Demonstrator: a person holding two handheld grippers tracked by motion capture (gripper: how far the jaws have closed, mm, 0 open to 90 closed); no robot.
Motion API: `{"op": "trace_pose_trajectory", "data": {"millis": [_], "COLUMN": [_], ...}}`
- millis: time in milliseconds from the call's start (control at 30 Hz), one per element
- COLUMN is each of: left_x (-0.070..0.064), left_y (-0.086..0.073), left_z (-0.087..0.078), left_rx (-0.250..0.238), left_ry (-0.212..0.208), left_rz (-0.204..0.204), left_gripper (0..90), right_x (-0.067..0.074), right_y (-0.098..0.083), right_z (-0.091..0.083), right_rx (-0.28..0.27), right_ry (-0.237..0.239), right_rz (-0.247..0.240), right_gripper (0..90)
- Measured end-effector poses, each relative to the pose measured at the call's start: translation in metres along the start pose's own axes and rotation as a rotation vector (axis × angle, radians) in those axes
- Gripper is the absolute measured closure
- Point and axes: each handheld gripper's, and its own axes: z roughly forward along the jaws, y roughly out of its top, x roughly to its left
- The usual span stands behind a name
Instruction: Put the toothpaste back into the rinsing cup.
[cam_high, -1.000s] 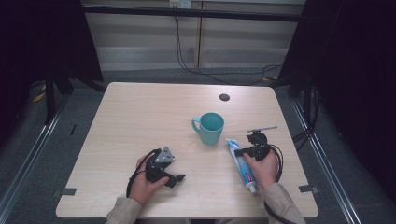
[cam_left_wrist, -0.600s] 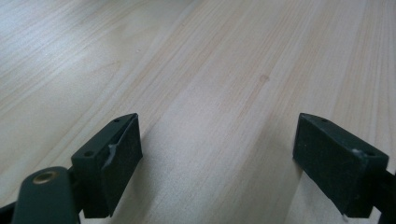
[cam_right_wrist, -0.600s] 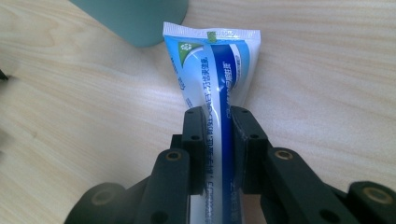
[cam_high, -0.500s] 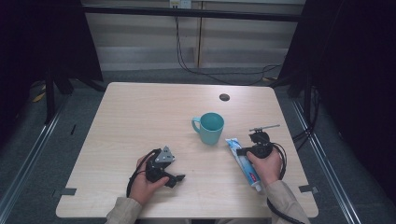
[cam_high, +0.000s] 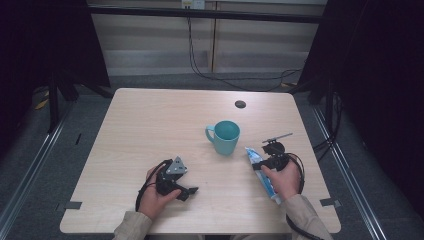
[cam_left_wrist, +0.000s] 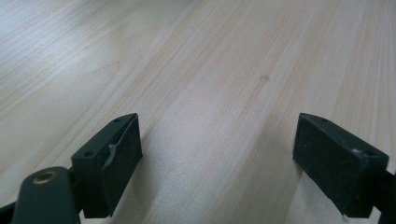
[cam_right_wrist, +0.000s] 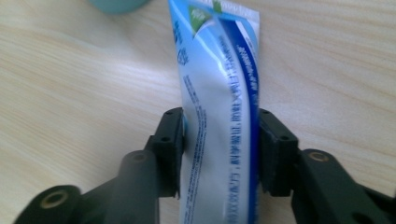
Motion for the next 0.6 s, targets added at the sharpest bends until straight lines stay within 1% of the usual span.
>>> {"op": "trace_pose_trajectory", "data": {"millis": [33,67,100,133,167,200,233,267,300,333,367,400,433,500,533,600], "left_x": [0.000,0.000,0.000,0.000,0.000,0.000,0.000,0.000,0.000,0.000,0.000,0.000,0.000,0.000,0.000,0.000], "left_y": [0.000,0.000,0.000,0.000,0.000,0.000,0.000,0.000,0.000,0.000,0.000,0.000,0.000,0.000,0.000,0.000], "left_z": [0.000,0.000,0.000,0.000,0.000,0.000,0.000,0.000,0.000,0.000,0.000,0.000,0.000,0.000,0.000,0.001], "left_rx": [0.000,-0.002,0.001,0.000,0.000,-0.001,-0.001,-0.001,-0.001,-0.005,-0.005,-0.005,-0.005,-0.006,-0.006,-0.007], "left_ry": [0.000,0.000,0.000,0.000,0.000,0.000,0.000,0.000,0.000,0.000,0.000,0.000,0.000,0.000,0.000,0.000], "left_rz": [0.000,-0.002,-0.001,0.000,0.000,0.000,-0.001,-0.001,0.000,-0.006,-0.006,-0.006,-0.005,-0.005,-0.006,-0.007], "left_gripper": [15.1,15.1,15.1,15.1,15.1,15.1,15.1,15.1,15.1,15.1,15.1,15.1,15.1,15.1,15.1,15.1], "right_x": [0.000,0.001,0.002,0.003,0.005,0.006,0.004,0.004,0.003,0.001,-0.005,-0.005,-0.006,-0.008,-0.009,-0.010], "right_y": [0.000,0.000,0.001,0.002,0.002,0.003,0.003,0.003,0.003,0.002,-0.001,-0.001,-0.002,-0.002,-0.002,0.000], "right_z": [0.000,0.001,0.001,0.001,0.001,-0.001,-0.002,-0.002,-0.003,-0.003,-0.006,-0.006,-0.008,-0.013,-0.019,-0.025], "right_rx": [0.001,0.002,0.009,0.020,0.019,0.022,0.019,0.019,0.007,-0.006,-0.052,-0.052,-0.065,-0.101,-0.130,-0.172], "right_ry": [0.000,0.004,0.010,0.010,-0.001,-0.001,0.017,0.017,0.025,0.041,0.077,0.077,0.081,0.089,0.100,0.110], "right_rz": [0.002,-0.016,-0.025,-0.024,-0.033,-0.037,-0.031,-0.031,-0.026,-0.007,0.022,0.022,0.024,0.023,0.024,0.022], "right_gripper": [57.2,60.6,63.5,68.2,71.8,73.2,74.5,74.5,74.5,74.6,74.6,74.6,74.6,74.5,74.5,74.4]}}
